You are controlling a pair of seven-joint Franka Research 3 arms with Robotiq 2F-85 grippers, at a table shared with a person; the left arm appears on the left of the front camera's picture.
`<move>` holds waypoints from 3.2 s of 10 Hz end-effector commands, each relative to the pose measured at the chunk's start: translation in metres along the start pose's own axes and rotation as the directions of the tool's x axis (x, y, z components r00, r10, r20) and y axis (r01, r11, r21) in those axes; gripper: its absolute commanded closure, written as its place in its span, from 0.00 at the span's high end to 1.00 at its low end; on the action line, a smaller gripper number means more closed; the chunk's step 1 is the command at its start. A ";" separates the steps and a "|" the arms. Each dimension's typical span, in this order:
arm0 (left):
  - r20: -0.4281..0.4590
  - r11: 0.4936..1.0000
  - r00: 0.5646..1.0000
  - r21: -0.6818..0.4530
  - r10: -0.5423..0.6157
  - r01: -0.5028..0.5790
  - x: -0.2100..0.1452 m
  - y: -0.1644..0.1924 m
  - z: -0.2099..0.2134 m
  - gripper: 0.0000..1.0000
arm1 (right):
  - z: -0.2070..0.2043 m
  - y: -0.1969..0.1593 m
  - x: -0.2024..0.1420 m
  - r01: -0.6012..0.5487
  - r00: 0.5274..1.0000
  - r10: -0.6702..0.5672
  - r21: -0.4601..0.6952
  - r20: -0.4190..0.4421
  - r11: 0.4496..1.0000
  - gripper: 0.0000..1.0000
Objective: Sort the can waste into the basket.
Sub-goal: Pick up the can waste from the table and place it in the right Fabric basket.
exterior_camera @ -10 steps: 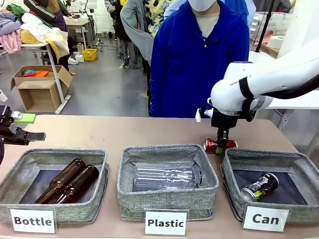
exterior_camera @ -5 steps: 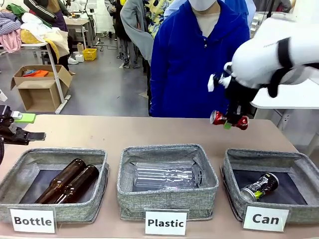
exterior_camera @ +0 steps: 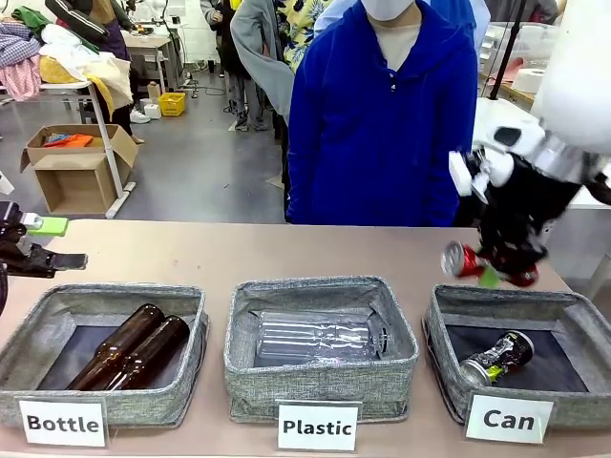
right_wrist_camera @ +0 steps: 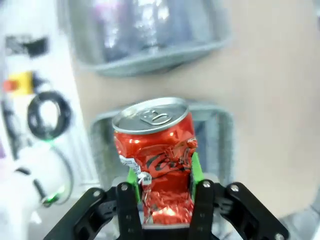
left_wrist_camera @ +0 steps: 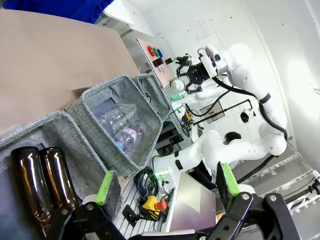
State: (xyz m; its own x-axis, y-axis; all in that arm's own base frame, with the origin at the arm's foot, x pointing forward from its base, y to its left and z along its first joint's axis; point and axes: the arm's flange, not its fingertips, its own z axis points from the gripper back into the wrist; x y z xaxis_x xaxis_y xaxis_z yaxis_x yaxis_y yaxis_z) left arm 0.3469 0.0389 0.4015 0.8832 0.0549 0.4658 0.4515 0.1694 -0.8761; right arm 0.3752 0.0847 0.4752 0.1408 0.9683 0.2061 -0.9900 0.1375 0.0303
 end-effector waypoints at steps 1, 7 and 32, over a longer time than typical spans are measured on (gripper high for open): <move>-0.008 1.000 1.000 0.000 0.006 -0.006 0.000 -0.004 0.002 1.00 | -0.011 0.011 -0.033 -0.101 0.995 0.102 0.027 -0.019 0.995 0.00; -0.008 1.000 1.000 0.000 0.006 -0.006 0.000 -0.004 0.002 1.00 | -0.029 -0.011 -0.055 0.031 0.997 -0.025 0.089 -0.067 0.996 0.72; -0.008 1.000 1.000 0.000 0.006 -0.006 0.000 -0.004 0.002 1.00 | -0.023 0.016 -0.199 0.274 -0.115 -0.983 0.956 0.140 0.104 1.00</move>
State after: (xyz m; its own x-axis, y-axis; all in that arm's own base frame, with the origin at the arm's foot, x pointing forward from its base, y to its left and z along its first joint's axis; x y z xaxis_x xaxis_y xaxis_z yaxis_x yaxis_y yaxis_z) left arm 0.3468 0.0393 0.4013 0.8833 0.0559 0.4654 0.4510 0.1698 -0.8762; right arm 0.3316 -0.1025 0.4117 0.9543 -0.2899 0.0723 -0.0488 0.0873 0.9950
